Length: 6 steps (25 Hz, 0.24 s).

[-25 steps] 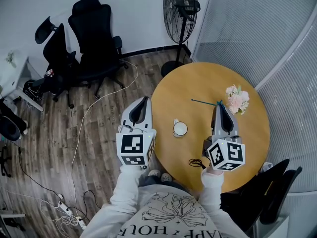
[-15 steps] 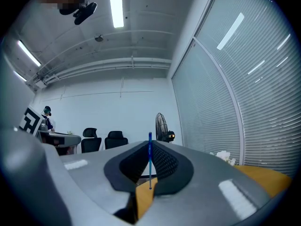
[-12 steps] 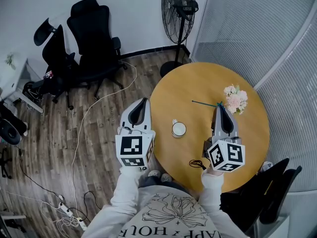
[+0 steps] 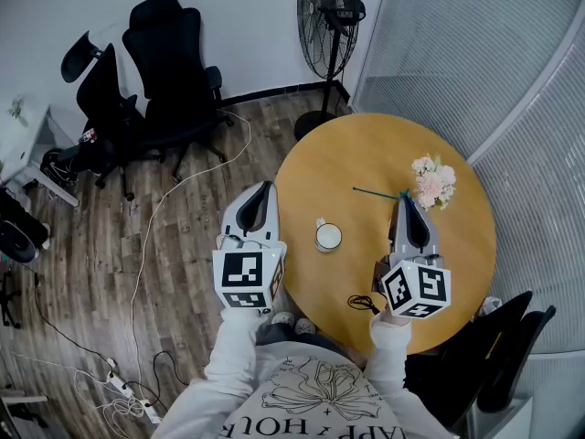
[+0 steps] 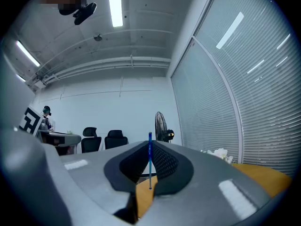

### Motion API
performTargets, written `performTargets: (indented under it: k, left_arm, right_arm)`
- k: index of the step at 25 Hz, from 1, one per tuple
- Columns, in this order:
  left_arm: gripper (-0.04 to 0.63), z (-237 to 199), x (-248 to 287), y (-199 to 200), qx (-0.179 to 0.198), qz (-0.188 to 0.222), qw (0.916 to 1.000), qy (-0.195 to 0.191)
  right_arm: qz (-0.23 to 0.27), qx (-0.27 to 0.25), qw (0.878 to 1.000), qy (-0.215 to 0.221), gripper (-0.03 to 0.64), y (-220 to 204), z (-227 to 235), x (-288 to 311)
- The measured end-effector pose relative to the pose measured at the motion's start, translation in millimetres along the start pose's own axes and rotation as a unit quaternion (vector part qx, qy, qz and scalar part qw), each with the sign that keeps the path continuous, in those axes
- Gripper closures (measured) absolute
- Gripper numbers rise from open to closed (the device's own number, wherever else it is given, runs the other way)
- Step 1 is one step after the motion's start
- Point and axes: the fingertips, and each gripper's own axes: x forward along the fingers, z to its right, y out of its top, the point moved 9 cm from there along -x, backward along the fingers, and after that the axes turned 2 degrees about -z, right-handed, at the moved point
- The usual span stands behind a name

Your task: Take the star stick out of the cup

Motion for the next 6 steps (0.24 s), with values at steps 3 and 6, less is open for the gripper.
performTargets:
  k: [3, 6]
  left_arm:
    - [0.589, -0.6, -0.8, 0.5, 0.000, -0.001, 1.0000, 0.000]
    - [0.589, -0.2, -2.0, 1.9, 0.000, 0.000, 1.0000, 0.000]
  right_arm:
    - [-0.001, 0.000, 1.000, 0.000, 0.591, 1.2, -0.6, -0.3]
    - [0.000, -0.001, 1.000, 0.000, 0.591, 3.0, -1.0, -1.2]
